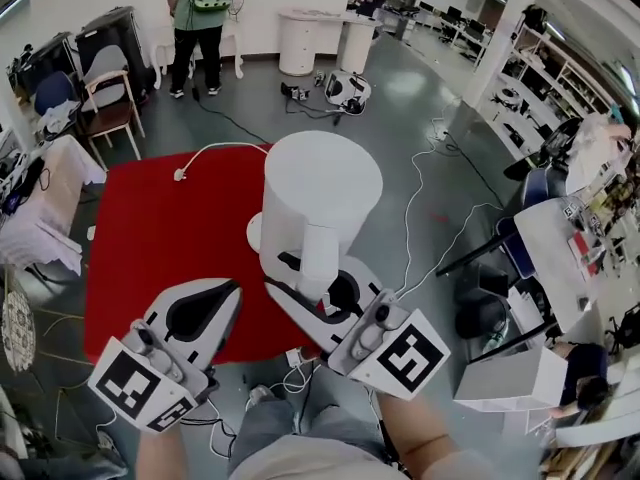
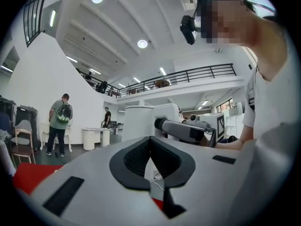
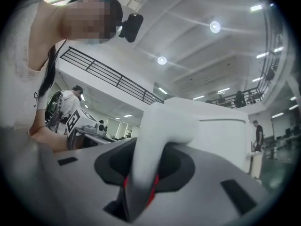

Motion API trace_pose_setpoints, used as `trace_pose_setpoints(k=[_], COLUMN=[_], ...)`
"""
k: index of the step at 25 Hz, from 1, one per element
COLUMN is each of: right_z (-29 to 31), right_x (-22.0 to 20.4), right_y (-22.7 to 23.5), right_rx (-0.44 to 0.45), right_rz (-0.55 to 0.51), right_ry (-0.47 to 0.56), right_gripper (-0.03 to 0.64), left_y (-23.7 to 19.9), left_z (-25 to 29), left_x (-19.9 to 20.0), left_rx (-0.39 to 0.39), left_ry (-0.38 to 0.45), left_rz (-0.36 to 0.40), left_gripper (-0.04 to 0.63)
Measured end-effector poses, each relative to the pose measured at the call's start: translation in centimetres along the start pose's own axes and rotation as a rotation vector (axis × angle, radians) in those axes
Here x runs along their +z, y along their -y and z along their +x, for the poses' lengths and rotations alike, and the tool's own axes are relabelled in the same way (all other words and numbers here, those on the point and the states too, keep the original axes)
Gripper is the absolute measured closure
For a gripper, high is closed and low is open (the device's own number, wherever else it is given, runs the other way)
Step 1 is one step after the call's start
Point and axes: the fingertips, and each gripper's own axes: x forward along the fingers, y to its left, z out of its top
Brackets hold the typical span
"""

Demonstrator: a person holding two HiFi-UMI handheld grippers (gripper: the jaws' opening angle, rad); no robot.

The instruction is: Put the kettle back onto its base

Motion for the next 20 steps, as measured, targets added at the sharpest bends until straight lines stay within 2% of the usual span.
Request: trace_pose_setpoints(k=[4,9,20], right_z=[3.8,6.3,9.2], right_x=[-1.3,-4.1,-13.8], right_y=[0.7,3.1,8.1], right_rx=[-0.061,-0.105,-0.162], right_rz=[-0.019,-0.016,-0.003], right_ry=[-0.004,-0.022,-0.063], right_gripper=[0.506,0.506,0.506], left_y=[-3.8,-7.0,-11.2], left_z=[-0.8,0.2,4.3], left_x=[-0.8,-2.9,-8.2], left_rx=[-0.064,-0.087,-0.122], left_ry=[-0.001,-0.012,-0.029], left_rz=[-0.003,-0.044,-0.058], left_gripper=[0.588,0.588,0.588])
